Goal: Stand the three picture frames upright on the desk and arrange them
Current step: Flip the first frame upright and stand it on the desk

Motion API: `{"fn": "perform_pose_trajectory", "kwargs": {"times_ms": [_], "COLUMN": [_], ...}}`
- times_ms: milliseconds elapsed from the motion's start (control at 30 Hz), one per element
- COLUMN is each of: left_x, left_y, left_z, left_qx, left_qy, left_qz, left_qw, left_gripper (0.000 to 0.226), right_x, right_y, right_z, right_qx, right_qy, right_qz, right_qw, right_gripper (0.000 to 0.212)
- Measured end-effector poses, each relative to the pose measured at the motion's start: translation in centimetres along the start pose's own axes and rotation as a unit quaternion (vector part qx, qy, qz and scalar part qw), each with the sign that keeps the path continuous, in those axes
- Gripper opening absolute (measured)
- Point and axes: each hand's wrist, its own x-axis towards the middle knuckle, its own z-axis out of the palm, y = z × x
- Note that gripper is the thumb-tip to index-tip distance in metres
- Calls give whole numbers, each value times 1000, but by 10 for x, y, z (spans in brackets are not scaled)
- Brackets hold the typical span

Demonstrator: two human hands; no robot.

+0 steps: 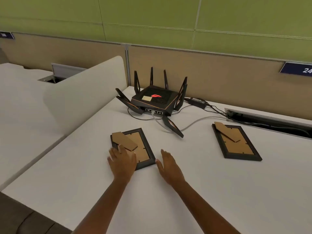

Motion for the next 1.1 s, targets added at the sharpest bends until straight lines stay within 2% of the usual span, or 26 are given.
{"fn": "perform_pose_trajectory", "kwargs": {"times_ms": [67,200,300,467,767,833,900,967,1100], "left_x": [4,13,19,23,36,40,43,45,52], "left_y": [-5,-5,-3,-3,-9,-13,-15,-14,-9], "left_z": [-2,-4,-11,-20,-22,-22,-23,-26,-37], "left_qx": [-35,-64,-126,-253,-376,-416,-445,-480,-571], "left_qy": [-18,-43,-61,-50,-64,-80,-99,-121,-168], "left_qz": [-34,-35,-57,-120,-179,-171,-170,-175,-191], "left_qw": [999,996,989,959,907,889,874,851,781], "left_gripper": [67,68,66,50,26,16,36,39,28], "right_x": [5,9,11,15,16,14,13,13,13], "right_y": [-8,-23,-34,-47,-50,-46,-44,-42,-41], "right_z": [5,13,17,21,8,2,-4,-10,-25], "right_qx": [3,21,63,108,261,287,302,324,393], "right_qy": [-12,-22,-9,30,93,104,121,137,164], "right_qz": [7,19,22,46,90,97,100,101,98], "right_qw": [1000,999,998,993,957,947,940,931,899], "right_gripper": [58,58,54,48,34,33,32,30,31]}}
